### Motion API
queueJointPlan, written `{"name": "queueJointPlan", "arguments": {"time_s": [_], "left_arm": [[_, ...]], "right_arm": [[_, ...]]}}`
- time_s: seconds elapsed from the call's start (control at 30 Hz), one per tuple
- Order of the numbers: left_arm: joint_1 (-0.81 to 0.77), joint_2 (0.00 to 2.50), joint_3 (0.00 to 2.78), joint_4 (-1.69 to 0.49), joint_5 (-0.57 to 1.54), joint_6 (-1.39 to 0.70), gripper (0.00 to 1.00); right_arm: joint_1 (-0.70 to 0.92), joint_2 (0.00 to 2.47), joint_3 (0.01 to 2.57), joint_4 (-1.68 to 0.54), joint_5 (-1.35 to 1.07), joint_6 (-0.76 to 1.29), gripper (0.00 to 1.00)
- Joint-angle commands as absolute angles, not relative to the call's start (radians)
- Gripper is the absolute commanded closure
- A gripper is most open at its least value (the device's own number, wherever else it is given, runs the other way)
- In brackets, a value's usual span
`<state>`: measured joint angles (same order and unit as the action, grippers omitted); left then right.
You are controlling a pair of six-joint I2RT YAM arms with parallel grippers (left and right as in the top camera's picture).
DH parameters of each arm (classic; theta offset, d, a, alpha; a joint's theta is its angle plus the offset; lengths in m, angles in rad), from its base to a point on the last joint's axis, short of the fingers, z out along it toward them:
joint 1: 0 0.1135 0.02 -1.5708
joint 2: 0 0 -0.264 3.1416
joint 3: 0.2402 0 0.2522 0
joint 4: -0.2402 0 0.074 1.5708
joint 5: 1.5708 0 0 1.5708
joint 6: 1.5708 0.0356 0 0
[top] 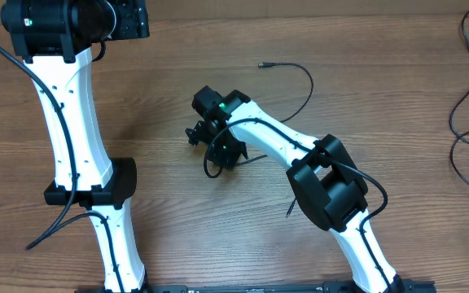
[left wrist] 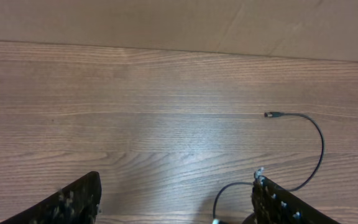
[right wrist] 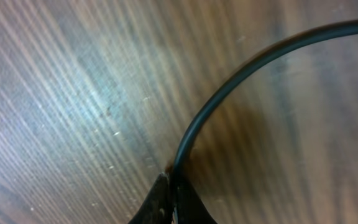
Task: Untangle cables
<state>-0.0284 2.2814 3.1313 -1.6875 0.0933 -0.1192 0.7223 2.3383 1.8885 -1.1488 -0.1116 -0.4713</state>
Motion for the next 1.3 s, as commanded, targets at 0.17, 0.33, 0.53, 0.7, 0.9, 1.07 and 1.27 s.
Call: {"name": "queueJointPlan", "arguments": {"time_s": [0.17, 0.33, 0.53, 0.7, 0.9, 1.07, 1.27], "left_arm": [[-0.033, 2.260, 3.137, -1.689, 0.094, -0.096, 0.23], [-0.033, 2.260, 3.137, -1.689, 0.094, -0.096, 0.23], [-0.033, 2.260, 3.137, -1.689, 0.094, -0.096, 0.24], [-0.033, 2.260, 3.137, -1.689, 0.095, -0.097, 0.24], [-0.033, 2.260, 3.137, -1.689, 0.097, -0.097, 0.24], [-0.033, 2.260, 3.137, -1.689, 0.097, -0.097, 0.25], [-0.033, 2.260, 3.137, -1.689, 0.097, -0.097, 0.24]], "right_arm": [[0.682, 2.344, 2.123, -1.221, -0.080, -0.468, 0.96], [0.650, 2.344, 2.233, -1.263, -0.084, -0.466, 0.96], [0.602, 2.347, 2.239, -1.232, -0.084, -0.398, 0.96], [0.545, 2.347, 2.239, -1.120, 0.064, -0.123, 0.96], [0.430, 2.347, 2.239, -1.082, 0.239, 0.647, 0.96], [0.352, 2.348, 2.239, -1.055, 0.180, 1.028, 0.96], [0.318, 2.348, 2.239, -1.015, 0.182, 1.032, 0.92]]}}
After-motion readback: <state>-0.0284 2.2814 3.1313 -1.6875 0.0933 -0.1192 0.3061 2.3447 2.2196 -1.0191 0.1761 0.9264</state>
